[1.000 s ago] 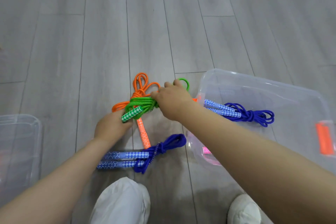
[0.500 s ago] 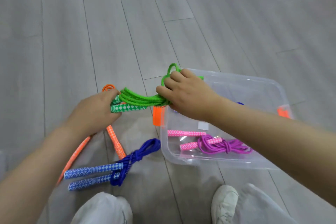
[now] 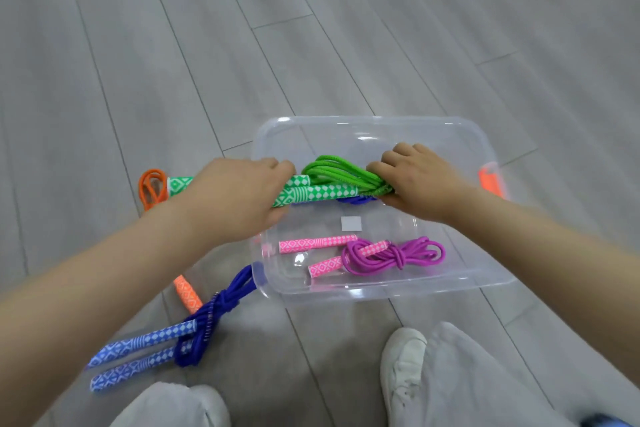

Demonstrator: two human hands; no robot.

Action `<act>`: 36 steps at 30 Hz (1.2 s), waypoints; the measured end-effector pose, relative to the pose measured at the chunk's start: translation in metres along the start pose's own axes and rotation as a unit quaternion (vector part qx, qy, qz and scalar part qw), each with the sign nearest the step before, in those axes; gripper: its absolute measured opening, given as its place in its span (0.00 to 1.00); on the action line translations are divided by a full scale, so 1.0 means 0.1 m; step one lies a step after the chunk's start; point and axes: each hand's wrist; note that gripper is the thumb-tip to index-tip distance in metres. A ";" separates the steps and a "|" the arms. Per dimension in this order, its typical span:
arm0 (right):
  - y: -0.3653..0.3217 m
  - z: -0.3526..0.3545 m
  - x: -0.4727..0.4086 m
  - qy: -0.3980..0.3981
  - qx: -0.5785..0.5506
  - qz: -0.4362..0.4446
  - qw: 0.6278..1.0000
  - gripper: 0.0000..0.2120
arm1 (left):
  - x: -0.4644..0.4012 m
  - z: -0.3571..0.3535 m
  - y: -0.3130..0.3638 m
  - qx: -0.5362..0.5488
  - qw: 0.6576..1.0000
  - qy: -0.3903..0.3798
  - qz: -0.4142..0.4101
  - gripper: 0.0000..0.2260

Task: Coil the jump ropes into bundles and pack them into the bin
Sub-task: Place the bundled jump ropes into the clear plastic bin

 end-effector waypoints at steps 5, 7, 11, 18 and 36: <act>0.27 -0.29 0.22 -0.077 0.006 -0.051 0.996 0.20 | -0.46 -0.05 0.39 -0.045 0.996 -0.051 -0.056 0.19; 0.34 -0.38 0.30 -0.105 0.016 -0.072 0.992 0.18 | -0.62 -0.14 0.49 -0.014 0.995 -0.084 -0.054 0.21; 0.38 -0.54 0.36 -0.134 0.058 -0.060 0.987 0.17 | -0.84 -0.41 0.59 0.003 0.990 -0.135 -0.029 0.19; 0.22 -0.71 0.26 -0.211 0.054 -0.089 0.972 0.17 | -1.01 -0.82 0.69 0.000 0.975 -0.222 0.019 0.20; -0.09 -1.03 0.19 -0.312 -0.038 -0.135 0.940 0.19 | -0.92 -1.27 0.76 -0.010 0.980 -0.189 0.057 0.22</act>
Point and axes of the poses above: each hand's wrist, its own x-axis away from the middle knuckle, its own z-axis out of the back of the hand, y = z × x, and after that the axes turned 6 degrees about -z, right-handed
